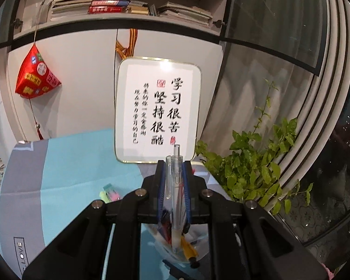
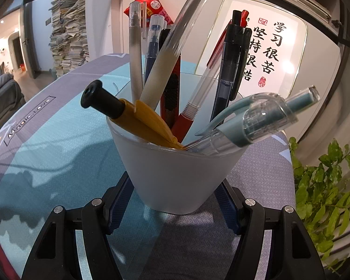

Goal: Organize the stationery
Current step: 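Lift the clear pen with the left gripper and drop it into the cup, then move the left gripper to the green highlighter and grasp it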

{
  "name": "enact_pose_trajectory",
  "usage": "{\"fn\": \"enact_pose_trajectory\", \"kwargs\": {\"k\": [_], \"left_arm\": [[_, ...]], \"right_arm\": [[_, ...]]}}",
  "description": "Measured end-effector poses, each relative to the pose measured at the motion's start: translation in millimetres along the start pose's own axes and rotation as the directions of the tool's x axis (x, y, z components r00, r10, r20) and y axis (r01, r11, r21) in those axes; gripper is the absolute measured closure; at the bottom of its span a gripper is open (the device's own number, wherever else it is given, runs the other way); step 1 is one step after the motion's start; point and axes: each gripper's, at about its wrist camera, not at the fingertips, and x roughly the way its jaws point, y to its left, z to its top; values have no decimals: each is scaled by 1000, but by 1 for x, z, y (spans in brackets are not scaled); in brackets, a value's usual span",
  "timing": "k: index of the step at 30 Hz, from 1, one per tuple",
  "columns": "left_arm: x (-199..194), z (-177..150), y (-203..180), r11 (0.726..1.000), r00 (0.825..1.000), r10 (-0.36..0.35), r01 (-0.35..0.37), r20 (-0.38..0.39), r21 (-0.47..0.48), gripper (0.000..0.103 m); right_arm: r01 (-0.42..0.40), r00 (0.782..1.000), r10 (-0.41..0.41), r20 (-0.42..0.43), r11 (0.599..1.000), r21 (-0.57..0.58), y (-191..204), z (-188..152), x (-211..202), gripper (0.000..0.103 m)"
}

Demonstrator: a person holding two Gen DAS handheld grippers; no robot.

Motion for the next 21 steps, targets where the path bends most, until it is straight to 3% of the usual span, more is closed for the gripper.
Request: {"fn": "enact_pose_trajectory", "kwargs": {"k": [9,14,18,21], "left_arm": [[-11,-17,5,1000,999,-25,25,-43,-5,90],[-27,-22,8,998,998,-50,49,-39,-30,71],[-41,-22,18,999,1000,18,-19,-7,-47,65],[-35,-24,42,988,994,103,-108,-45,-110,63]], "right_arm": [[4,1000,-4,-2,1000,-2,0,0,0,33],[7,1000,-7,-3,1000,-4,1,1,0,33],[13,1000,-13,-5,1000,-8,2,0,0,33],[14,1000,-14,-5,1000,-8,3,1,-1,33]]}}
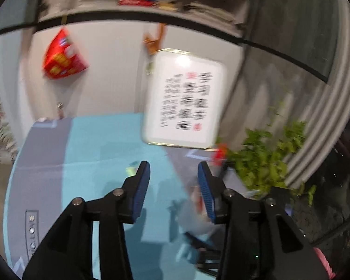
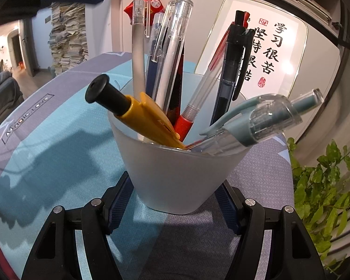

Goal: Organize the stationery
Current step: 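Move the left gripper to the green highlighter and grasp it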

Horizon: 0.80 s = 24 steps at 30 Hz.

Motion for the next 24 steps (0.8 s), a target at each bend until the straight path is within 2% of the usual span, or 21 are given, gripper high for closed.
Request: {"fn": "enact_pose_trajectory", "kwargs": {"k": [4,9,16,18,21,24], "left_arm": [[38,-9,37,989,986,114,-124,-123,-85,63],[87,-24,60,977,960,101,-145,-260,-159,64],[136,-27,55,972,941,138,-190,-309,-142,65],[146,-25,53,970,935,157,-206,-319,-128,71],[154,-26,46,968,920,211,-243,-330,-57,90],[151,-30,42,971,918,220,-237,-331,-12,92]], "right_arm": [[0,1000,0,0,1000,0,0,0,0,33],[-1,1000,1,0,1000,1,-1,0,0,33],[-3,1000,3,-4,1000,3,0,-1,1,33],[-4,1000,4,-6,1000,3,2,-1,1,33],[-6,1000,6,-9,1000,5,4,-1,1,33],[-7,1000,7,-11,1000,4,3,-1,1,33]]}}
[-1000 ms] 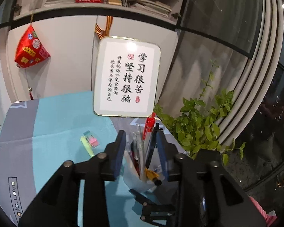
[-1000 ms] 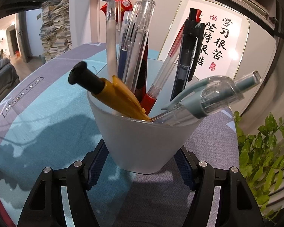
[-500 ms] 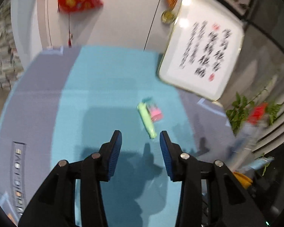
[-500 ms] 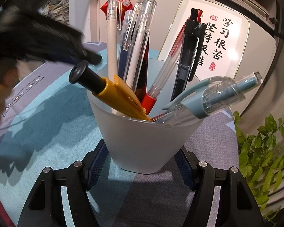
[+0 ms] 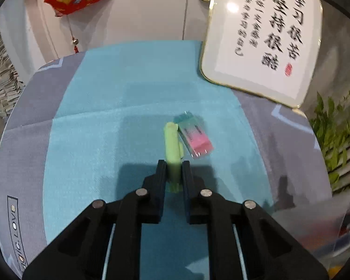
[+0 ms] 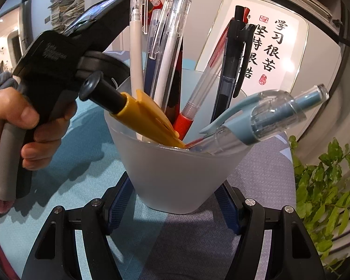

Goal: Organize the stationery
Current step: 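Move the left gripper to the green highlighter and grasp it, then carry the green highlighter with the left gripper and drop it into the cup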

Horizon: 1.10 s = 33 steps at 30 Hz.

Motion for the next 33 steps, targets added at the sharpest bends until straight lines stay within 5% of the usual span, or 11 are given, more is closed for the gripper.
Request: {"fn": "enact_pose_trajectory", "kwargs": {"k": [21,27,33], "left_arm": [[-122,-58,23,985,981,-122,101,153,141,92],[-163,-57,12,967,957,-204,163,207,198,92],[-199,-52,-14,903,911,-367,301,187,306,92]], "right_arm": [[18,1000,-18,-5,1000,-15,5,-3,1,33],[20,1000,-20,-5,1000,-15,5,-3,1,33],[17,1000,-17,-5,1000,-14,5,-3,0,33]]}}
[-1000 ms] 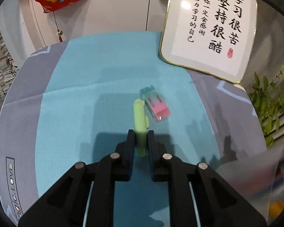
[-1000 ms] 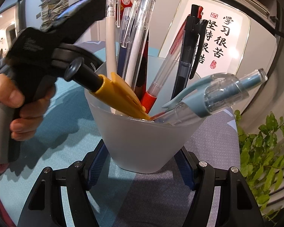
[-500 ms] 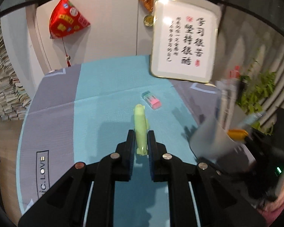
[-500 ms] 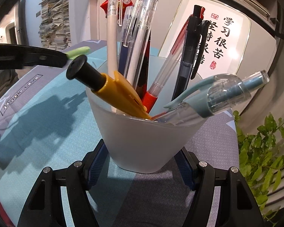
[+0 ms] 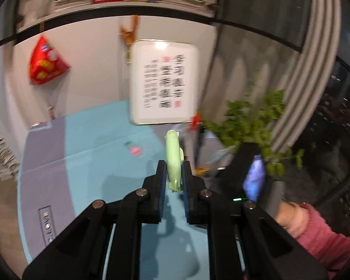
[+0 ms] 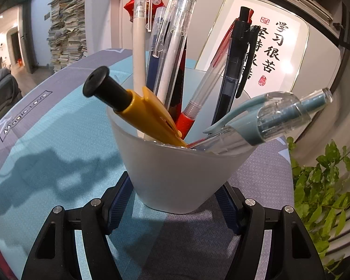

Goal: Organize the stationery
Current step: 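Carry the green highlighter with the left gripper and drop it into the cup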

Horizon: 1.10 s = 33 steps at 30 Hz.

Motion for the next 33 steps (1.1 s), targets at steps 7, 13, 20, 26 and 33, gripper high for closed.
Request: {"fn": "enact_pose_trajectory", "kwargs": {"k": [7,13,20,26,33], "left_arm": [[30,19,-12,996,991,-81,83,-111,12,92],[52,30,-18,997,975,-75,71,-210,-28,92],[65,29,-21,995,953,-97,81,-288,-65,92],[79,33,-21,994,935,-98,73,-341,-85,92],[89,35,-20,990,915,-112,71,-388,-120,92]], "right_arm": [[0,1000,0,0,1000,0,0,0,0,33],[0,1000,0,0,1000,0,0,0,0,33],[-7,1000,7,1,1000,5,-1,0,0,33],[-9,1000,9,2,1000,7,-2,1,0,33],[-10,1000,10,2,1000,7,-2,1,0,33]]}}
